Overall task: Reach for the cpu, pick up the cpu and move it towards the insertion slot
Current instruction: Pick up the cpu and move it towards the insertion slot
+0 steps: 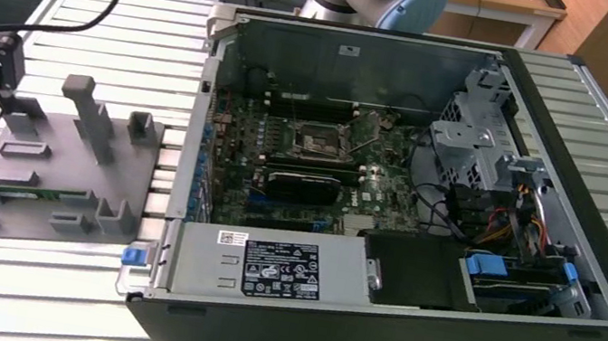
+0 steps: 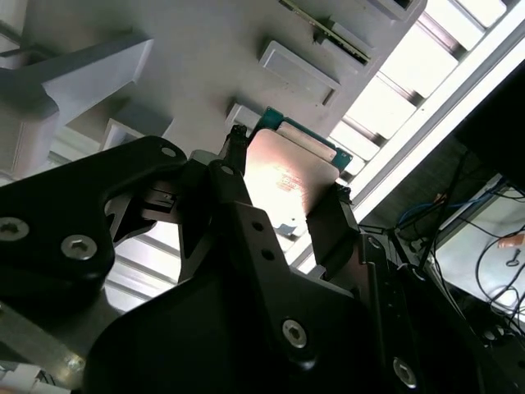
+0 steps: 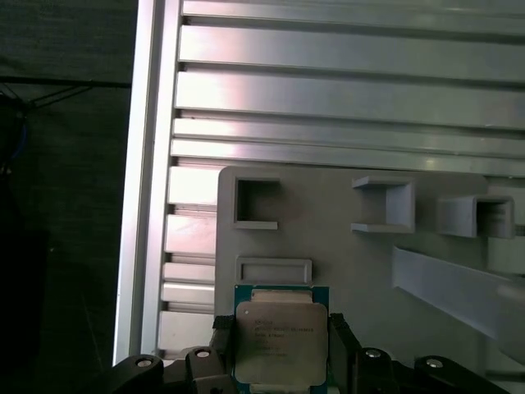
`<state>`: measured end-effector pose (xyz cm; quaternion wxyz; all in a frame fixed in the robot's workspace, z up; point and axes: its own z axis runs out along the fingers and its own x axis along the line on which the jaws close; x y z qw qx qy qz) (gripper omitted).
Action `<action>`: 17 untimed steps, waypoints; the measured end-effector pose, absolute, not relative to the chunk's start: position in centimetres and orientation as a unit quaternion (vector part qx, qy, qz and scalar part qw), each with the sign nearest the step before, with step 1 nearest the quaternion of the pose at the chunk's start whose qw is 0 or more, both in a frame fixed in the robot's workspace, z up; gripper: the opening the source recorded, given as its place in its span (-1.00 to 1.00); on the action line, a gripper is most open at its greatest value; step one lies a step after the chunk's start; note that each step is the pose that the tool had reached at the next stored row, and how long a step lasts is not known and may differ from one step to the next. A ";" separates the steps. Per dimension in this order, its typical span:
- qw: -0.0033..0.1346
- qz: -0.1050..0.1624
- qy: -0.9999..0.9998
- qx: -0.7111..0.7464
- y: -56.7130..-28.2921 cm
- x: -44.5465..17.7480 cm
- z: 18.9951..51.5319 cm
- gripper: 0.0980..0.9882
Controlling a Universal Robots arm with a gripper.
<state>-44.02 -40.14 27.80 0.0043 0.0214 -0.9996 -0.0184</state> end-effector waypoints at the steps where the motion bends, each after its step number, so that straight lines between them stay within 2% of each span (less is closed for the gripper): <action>1: 0.004 -0.018 -1.000 0.021 -40.1 -44.0 27.8 0.00; 17: 0.004 -0.018 -1.000 0.021 -40.1 -44.0 28.5 0.00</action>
